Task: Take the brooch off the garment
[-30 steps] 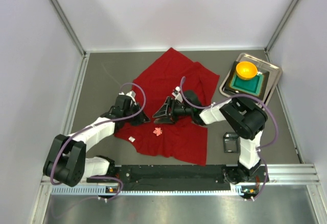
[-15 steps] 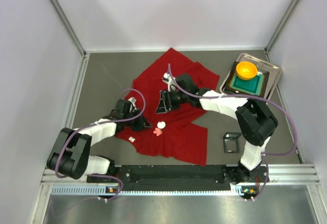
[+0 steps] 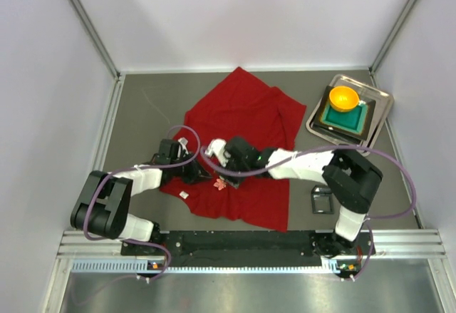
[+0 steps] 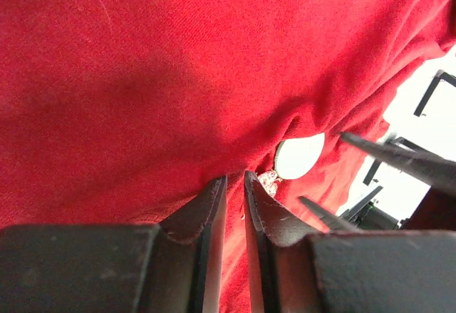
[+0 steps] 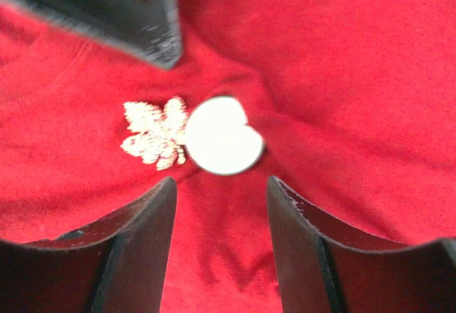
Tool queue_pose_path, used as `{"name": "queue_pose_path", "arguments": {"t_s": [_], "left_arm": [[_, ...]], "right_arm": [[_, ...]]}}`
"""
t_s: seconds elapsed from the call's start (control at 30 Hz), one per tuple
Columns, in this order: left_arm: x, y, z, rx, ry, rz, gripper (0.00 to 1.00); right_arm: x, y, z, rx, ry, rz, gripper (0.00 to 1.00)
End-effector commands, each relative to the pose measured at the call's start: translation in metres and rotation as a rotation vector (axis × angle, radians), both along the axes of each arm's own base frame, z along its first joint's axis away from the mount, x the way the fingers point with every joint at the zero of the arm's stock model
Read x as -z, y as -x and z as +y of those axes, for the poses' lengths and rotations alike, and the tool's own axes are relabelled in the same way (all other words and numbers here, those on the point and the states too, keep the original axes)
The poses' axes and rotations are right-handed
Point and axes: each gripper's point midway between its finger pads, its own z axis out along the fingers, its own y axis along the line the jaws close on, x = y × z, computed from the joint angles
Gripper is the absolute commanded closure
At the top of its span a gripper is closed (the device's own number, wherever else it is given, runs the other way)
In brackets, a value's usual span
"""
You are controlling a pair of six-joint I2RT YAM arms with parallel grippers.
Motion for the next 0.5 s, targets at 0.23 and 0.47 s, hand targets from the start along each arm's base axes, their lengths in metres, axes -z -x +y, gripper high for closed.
{"name": "queue_pose_path", "arguments": {"t_s": [0.23, 0.47], "left_arm": [[0.004, 0.005, 0.009, -0.008, -0.033, -0.012, 0.77], [0.004, 0.007, 0.010, -0.012, -0.033, -0.014, 0.77]], "right_arm": [[-0.011, -0.011, 0.005, -0.123, 0.170, -0.639, 0.46], [-0.005, -0.015, 0.010, -0.106, 0.197, -0.744, 0.48]]}}
